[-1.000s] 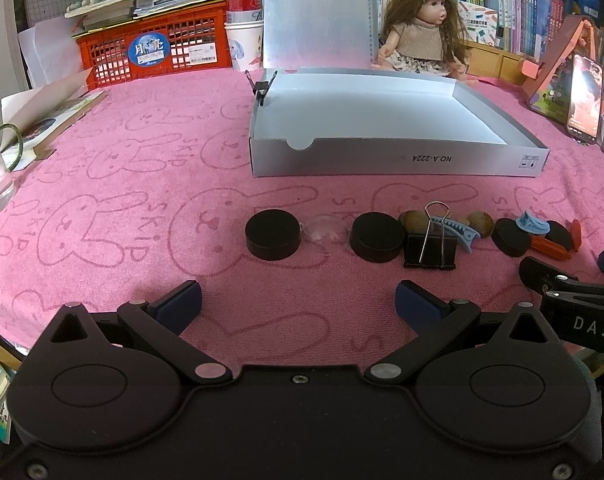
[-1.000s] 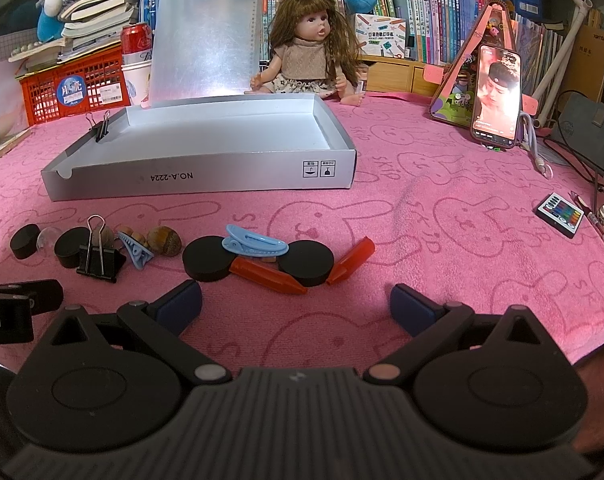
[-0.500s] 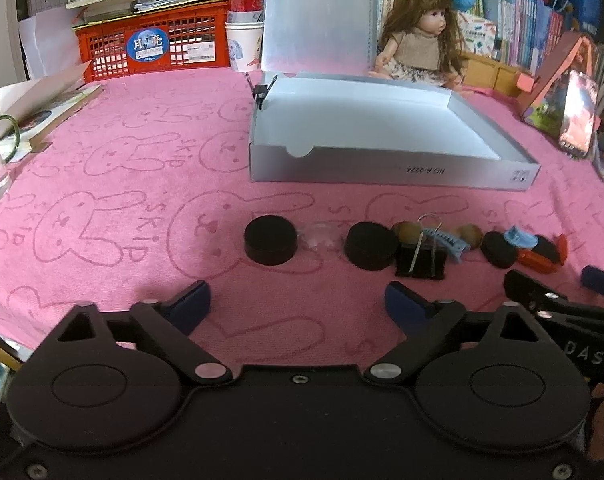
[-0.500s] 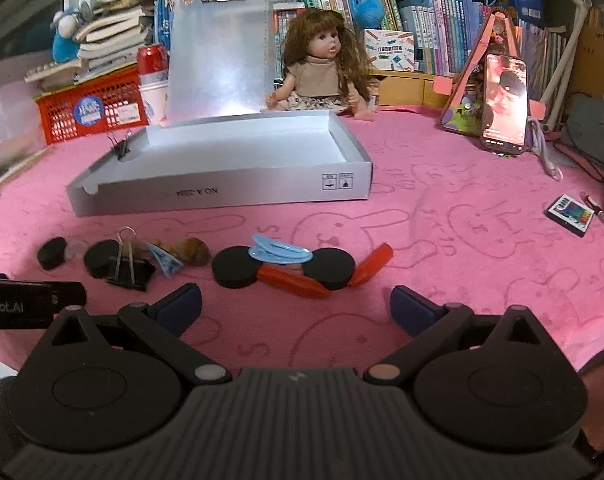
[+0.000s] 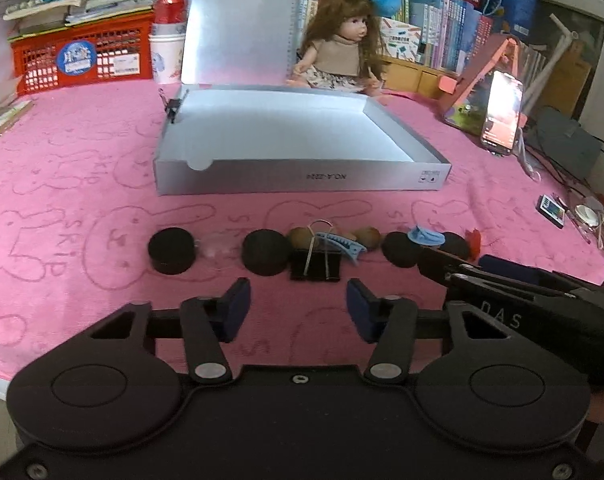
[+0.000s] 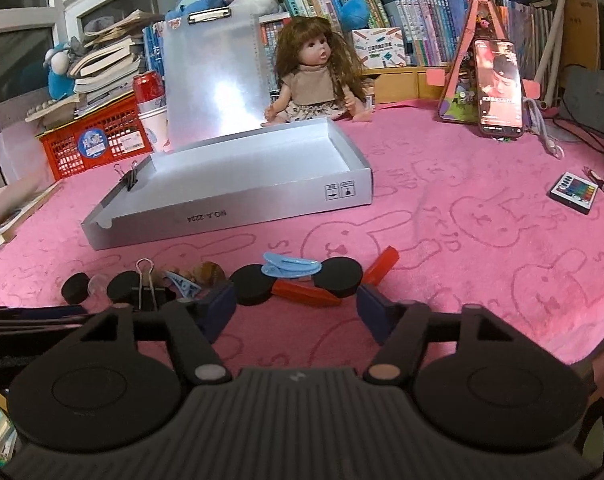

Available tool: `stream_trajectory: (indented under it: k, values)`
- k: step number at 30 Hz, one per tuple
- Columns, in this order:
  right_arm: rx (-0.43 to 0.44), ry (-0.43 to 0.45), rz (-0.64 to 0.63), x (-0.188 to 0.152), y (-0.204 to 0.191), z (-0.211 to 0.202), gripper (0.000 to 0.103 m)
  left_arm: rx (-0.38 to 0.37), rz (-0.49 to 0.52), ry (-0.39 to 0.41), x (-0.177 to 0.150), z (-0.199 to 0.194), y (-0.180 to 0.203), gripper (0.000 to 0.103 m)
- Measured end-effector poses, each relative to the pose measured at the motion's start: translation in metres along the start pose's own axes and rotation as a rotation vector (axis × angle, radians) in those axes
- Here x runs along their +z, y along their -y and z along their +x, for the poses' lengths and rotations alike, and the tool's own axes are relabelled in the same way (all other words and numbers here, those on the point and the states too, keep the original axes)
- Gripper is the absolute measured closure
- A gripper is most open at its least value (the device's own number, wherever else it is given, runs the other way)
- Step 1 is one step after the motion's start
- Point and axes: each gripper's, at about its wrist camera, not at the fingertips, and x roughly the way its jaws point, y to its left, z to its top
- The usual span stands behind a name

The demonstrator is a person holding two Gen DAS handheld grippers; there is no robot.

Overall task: Organize rigid objects
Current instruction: 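Close the left gripper on the black binder clip while the right tool approaches the red plastic piece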

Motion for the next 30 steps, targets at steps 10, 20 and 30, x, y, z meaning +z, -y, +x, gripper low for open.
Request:
stream_trajectory:
  k: [10, 20, 30]
  values:
    - [-0.012, -0.002, 0.008, 0.001, 0.010, -0.002, 0.030, 0.003, 0.038, 0.025, 0.006, 0.022, 0.015, 0.059]
    - [-0.017, 0.014, -0.010, 0.002, 0.009, -0.006, 0.035, 0.046, 0.033, 0.059, 0.007, 0.031, 0.018, 0.073]
    - [-0.008, -0.013, -0.002, -0.002, -0.003, 0.004, 0.045, 0.074, 0.018, 0.104, 0.008, 0.008, 0.003, 0.073]
